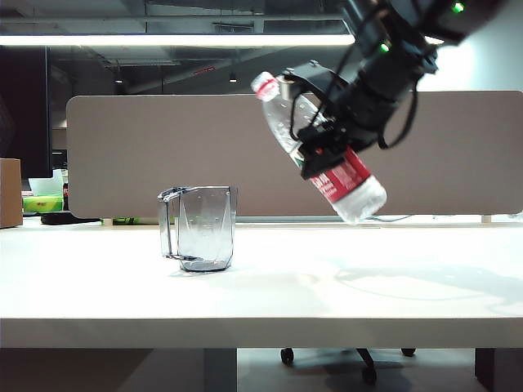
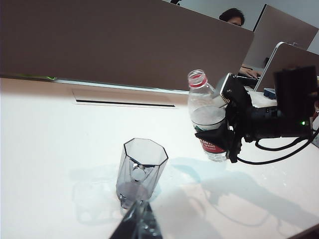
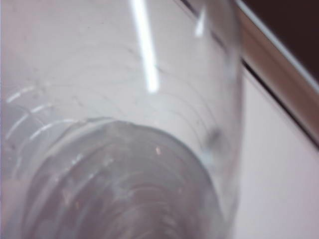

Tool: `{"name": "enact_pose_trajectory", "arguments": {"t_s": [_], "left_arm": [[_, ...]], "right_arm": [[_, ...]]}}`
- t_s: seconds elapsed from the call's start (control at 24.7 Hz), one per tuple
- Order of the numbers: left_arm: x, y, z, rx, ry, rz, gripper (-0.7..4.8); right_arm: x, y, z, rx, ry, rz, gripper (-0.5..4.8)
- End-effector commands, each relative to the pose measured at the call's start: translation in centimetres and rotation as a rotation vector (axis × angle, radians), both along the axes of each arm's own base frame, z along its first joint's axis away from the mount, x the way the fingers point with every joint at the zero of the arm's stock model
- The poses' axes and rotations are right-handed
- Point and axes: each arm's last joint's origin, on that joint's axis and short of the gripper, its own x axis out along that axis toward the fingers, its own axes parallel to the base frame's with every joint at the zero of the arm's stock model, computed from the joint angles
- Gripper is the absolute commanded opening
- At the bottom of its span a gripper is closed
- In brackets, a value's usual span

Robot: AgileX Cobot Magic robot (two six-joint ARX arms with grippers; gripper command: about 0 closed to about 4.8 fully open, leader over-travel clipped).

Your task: Pick up the mineral water bottle on the table and pour water into the mug until it's half full.

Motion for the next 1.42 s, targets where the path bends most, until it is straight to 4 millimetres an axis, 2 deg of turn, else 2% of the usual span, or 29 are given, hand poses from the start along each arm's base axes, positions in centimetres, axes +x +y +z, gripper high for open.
{"name": "enact_pose_trajectory", "arguments": {"t_s": [0.04, 0.28, 0.53, 0.77, 1.42], "left_arm": [[-0.1, 0.0, 0.3, 0.002, -0.015, -0.003, -0.05], [-0.1, 0.0, 0.3, 0.002, -0.015, -0.004, -0.05], [-0.1, 0.0, 0.3, 0.002, -0.015, -0.004, -0.05], [-0.1, 0.0, 0.3, 0.002, -0.015, -0.004, -0.05], [-0.1, 0.0, 0.3, 0.002, -0.015, -0.004, -0.05]], "right_arm": [[-0.3, 1.3, 1.9, -0.122, -0.097, 0.029, 2.39], [-1.2, 2.9, 1.7, -0.25, -0.11, 0.01, 2.39], [-1.2, 2.8, 0.8, -0.344, -0.079, -0.032, 2.39], [-1.0, 2.9, -0.1, -0.525, -0.086, -0.016, 2.39], [-1.2, 2.9, -0.1, -0.732, -0.114, -0.024, 2.39]]}}
